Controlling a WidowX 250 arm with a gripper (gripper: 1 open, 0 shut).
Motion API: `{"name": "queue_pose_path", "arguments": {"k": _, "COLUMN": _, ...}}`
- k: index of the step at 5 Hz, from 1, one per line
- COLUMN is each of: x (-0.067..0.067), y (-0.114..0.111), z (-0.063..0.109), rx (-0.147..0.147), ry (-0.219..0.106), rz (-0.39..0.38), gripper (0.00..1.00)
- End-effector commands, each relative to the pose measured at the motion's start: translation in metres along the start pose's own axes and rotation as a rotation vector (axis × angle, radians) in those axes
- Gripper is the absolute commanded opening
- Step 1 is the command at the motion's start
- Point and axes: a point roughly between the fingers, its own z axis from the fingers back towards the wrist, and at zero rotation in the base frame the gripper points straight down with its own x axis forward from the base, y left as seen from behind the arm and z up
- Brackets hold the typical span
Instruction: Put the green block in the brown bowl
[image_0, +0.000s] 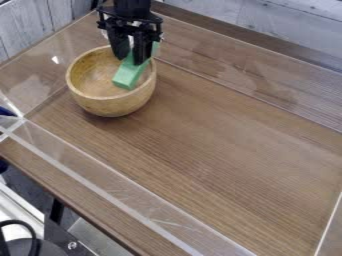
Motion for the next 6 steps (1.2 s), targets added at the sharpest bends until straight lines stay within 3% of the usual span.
{"name": "queue_pose_path", "arguments": {"k": 1, "x": 0.008, "y": 0.011, "z": 0.019, "rx": 0.034, "ry": -0.067, "rz": 0.009, "gripper": 0.0}}
{"name": "queue_pose_path", "arguments": {"k": 6, "x": 0.005, "y": 0.037, "z": 0.002, "rx": 0.05, "ry": -0.037, "rz": 0.044, "gripper": 0.0}}
